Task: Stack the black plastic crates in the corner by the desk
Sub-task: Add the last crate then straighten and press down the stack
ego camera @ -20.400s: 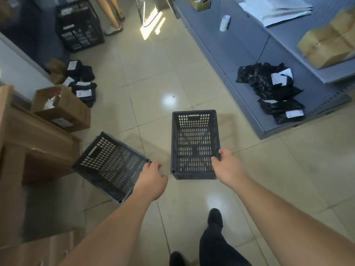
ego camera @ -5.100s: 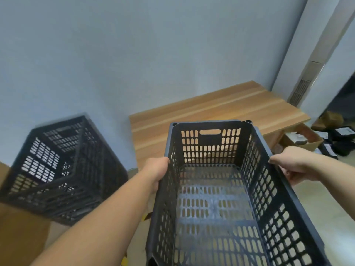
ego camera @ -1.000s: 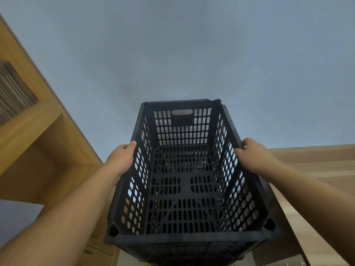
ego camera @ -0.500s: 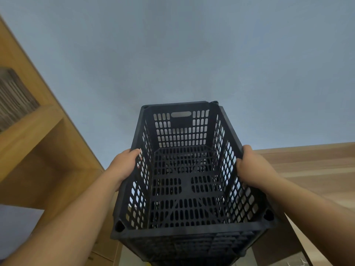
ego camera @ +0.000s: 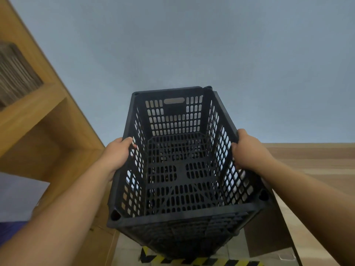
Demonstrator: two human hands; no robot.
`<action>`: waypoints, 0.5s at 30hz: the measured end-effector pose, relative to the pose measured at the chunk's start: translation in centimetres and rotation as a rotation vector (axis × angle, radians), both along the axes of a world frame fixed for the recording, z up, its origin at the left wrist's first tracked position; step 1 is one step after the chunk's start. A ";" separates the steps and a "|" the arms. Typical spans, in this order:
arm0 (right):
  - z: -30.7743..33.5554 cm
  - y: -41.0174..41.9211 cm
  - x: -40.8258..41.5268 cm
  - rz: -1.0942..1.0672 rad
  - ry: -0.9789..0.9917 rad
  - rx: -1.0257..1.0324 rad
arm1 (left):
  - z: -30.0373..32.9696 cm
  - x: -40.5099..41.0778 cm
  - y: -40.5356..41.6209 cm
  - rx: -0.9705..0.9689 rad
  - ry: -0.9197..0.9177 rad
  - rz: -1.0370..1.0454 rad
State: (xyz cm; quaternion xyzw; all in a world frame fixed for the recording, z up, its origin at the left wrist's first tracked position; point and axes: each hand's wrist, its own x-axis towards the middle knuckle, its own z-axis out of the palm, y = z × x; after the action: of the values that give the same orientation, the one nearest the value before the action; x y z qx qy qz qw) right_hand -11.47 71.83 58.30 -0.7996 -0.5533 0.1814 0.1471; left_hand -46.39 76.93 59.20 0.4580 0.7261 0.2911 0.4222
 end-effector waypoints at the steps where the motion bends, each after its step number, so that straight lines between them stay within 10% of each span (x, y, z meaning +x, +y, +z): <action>1: 0.0 0.3 0.3 0.007 -0.014 -0.006 | 0.0 0.3 -0.4 -0.003 -0.016 0.016; 15: 1.8 2.3 6.1 0.182 -0.031 -0.002 | -1.3 6.4 -5.6 0.008 -0.132 0.187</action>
State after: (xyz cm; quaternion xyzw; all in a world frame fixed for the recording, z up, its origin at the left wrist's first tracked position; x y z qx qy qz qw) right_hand -5.35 74.15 60.06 -0.7487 -0.6259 0.1819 0.1206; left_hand -39.96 71.37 57.89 0.3696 0.7353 0.3617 0.4381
